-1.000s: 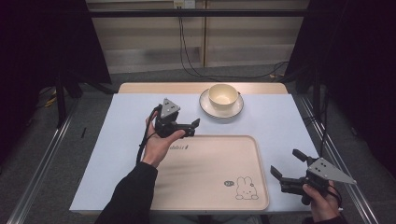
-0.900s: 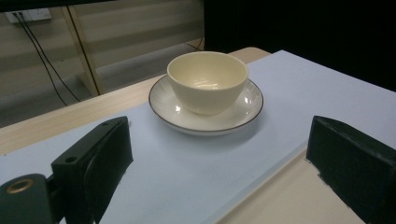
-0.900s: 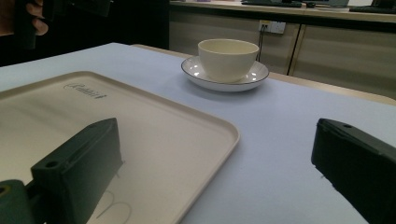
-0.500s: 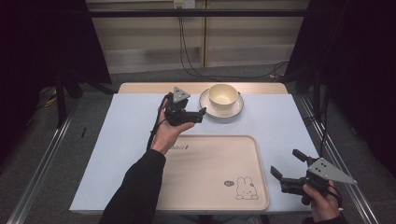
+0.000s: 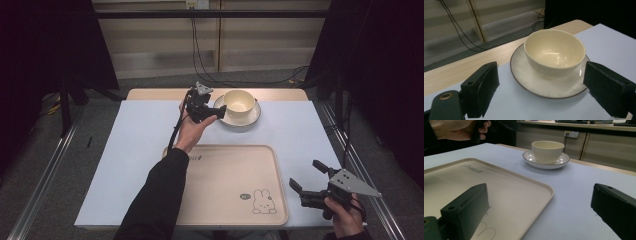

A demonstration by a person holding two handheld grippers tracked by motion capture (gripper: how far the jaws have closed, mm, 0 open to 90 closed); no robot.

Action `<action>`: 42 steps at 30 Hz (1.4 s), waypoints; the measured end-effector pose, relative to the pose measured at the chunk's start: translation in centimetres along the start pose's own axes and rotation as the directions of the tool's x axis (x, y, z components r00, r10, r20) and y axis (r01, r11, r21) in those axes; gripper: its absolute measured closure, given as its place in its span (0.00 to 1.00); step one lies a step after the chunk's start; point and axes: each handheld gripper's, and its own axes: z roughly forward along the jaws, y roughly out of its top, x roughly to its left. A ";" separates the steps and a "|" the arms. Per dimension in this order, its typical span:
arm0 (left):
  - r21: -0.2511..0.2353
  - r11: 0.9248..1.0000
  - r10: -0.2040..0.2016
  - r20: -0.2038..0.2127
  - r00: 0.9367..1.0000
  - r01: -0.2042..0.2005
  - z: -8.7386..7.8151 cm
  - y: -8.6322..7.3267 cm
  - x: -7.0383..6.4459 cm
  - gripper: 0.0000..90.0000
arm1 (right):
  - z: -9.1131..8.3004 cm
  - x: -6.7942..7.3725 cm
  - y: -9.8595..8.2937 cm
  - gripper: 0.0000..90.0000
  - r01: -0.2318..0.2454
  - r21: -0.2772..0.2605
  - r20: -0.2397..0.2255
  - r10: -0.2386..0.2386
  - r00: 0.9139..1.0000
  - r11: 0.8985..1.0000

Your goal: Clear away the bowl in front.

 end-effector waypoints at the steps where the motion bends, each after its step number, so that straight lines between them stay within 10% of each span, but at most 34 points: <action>1: -0.015 1.000 0.001 -0.002 1.000 -0.001 0.3 0.1 0.1 0.15 | 0.0 0.0 0.0 0.01 0.001 -0.001 -0.002 -0.001 1.000 1.000; 12: 0.073 0.997 -0.029 -0.015 0.999 0.030 3.6 0.5 0.3 0.21 | -0.1 -0.2 -0.1 0.01 0.000 0.002 -0.004 0.000 1.000 1.000; 27: 0.215 0.975 -0.050 -0.046 0.998 0.058 8.1 1.8 0.2 0.30 | -0.2 0.0 -0.2 0.01 0.010 -0.002 -0.011 -0.010 1.000 1.000; 35: 0.266 0.961 -0.067 -0.063 0.996 0.081 9.2 1.8 -0.1 0.38 | -0.2 0.1 -0.2 0.01 0.018 -0.003 -0.016 -0.018 1.000 1.000; 42: 0.317 0.932 -0.183 -0.016 0.983 0.178 10.0 0.9 0.0 0.52 | -0.2 0.1 -0.2 0.01 0.016 -0.003 -0.017 -0.016 1.000 1.000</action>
